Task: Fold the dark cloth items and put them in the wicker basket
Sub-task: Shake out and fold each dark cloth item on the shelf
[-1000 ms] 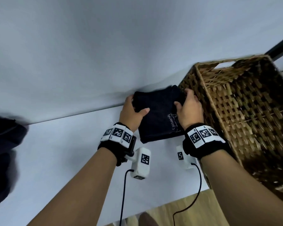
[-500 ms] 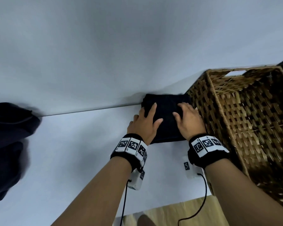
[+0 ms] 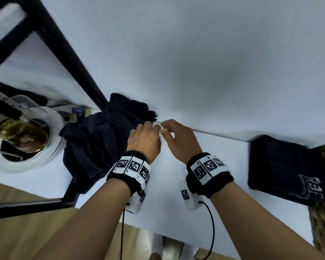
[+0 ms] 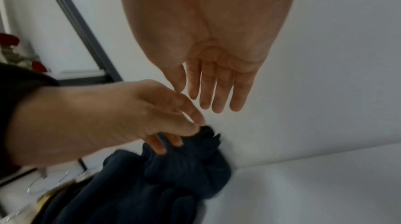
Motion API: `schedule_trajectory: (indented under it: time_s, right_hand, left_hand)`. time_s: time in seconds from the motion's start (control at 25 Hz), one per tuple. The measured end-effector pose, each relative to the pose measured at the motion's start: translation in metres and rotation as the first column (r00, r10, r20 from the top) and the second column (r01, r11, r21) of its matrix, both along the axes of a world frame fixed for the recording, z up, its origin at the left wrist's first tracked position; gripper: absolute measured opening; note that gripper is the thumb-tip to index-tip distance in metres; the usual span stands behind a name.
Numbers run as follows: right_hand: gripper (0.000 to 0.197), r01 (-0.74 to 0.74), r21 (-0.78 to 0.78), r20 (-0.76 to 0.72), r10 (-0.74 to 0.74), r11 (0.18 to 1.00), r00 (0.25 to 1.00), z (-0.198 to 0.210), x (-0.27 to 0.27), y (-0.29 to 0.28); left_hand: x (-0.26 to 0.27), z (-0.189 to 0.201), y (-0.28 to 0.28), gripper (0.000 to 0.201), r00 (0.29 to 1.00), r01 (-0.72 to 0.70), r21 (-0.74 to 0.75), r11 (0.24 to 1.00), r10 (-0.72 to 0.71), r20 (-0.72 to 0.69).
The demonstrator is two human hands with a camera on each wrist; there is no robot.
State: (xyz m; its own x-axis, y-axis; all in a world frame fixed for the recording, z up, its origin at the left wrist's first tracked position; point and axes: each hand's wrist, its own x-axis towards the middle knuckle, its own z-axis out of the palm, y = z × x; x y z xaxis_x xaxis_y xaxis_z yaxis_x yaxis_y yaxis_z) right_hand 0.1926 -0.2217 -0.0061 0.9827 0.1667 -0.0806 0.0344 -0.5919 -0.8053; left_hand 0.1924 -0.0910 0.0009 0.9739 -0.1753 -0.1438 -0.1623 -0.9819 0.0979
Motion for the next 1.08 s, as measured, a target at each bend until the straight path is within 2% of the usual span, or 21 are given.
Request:
schedule_trajectory:
  time_s: [0.08,0.2,0.32,0.4,0.52,0.68,0.8,0.88,0.92,1.0,1.08]
  right_hand:
    - [0.029,-0.023,-0.024,-0.026,0.022,0.999,0.999,-0.009,0.017,0.038]
    - [0.036,0.014,-0.104,-0.034,-0.018,0.995,0.999,-0.019,0.044,0.073]
    - [0.037,-0.008,-0.277,-0.11,-0.024,0.961,0.994,-0.027,0.064,0.089]
    - [0.028,-0.011,-0.367,-0.086,-0.022,0.93,0.996,-0.031,0.071,0.096]
    - [0.02,0.057,-0.387,-0.006,-0.064,0.921,0.998,-0.026,0.072,0.099]
    - [0.014,0.096,-0.306,0.132,-0.058,0.947,0.99,0.012,0.075,0.095]
    - [0.004,0.109,-0.184,0.183,-0.074,0.977,0.98,0.06,0.076,0.082]
    - [0.004,0.149,-0.05,0.153,-0.14,0.988,0.978,0.097,0.074,0.066]
    - [0.007,0.185,0.039,0.126,-0.189,0.982,0.974,0.116,0.072,0.056]
    - [0.013,0.26,0.19,0.077,-0.278,0.947,0.957,0.151,0.066,0.036]
    - [0.013,0.301,0.283,0.042,-0.325,0.911,0.945,0.185,0.05,0.015]
  left_hand:
    - [0.011,-0.001,0.049,0.031,0.994,-0.074,-0.006,0.997,0.075,0.083]
    - [0.026,-0.001,0.093,0.034,0.986,-0.075,0.047,0.996,0.067,0.154]
    - [0.039,-0.009,0.104,0.046,0.986,-0.054,0.095,0.994,0.038,0.16]
    - [0.045,-0.015,0.104,0.049,0.984,-0.035,0.104,0.994,0.016,0.179]
    - [0.05,-0.02,0.102,0.043,0.971,0.013,0.104,0.995,-0.038,0.235]
    - [0.05,-0.004,0.094,0.043,0.97,-0.002,0.019,1.0,-0.003,0.244]
    - [0.054,0.036,0.075,0.047,0.965,-0.017,-0.098,0.995,0.042,0.259]
    - [0.052,0.071,0.058,0.043,0.966,-0.007,-0.24,0.971,0.068,0.249]
    - [0.049,0.089,0.05,0.04,0.965,-0.005,-0.357,0.934,0.098,0.245]
    - [0.04,0.119,0.034,0.038,0.961,0.025,-0.615,0.788,0.15,0.232]
    - [0.023,0.148,0.015,0.043,0.96,0.126,-0.741,0.659,0.107,0.259]
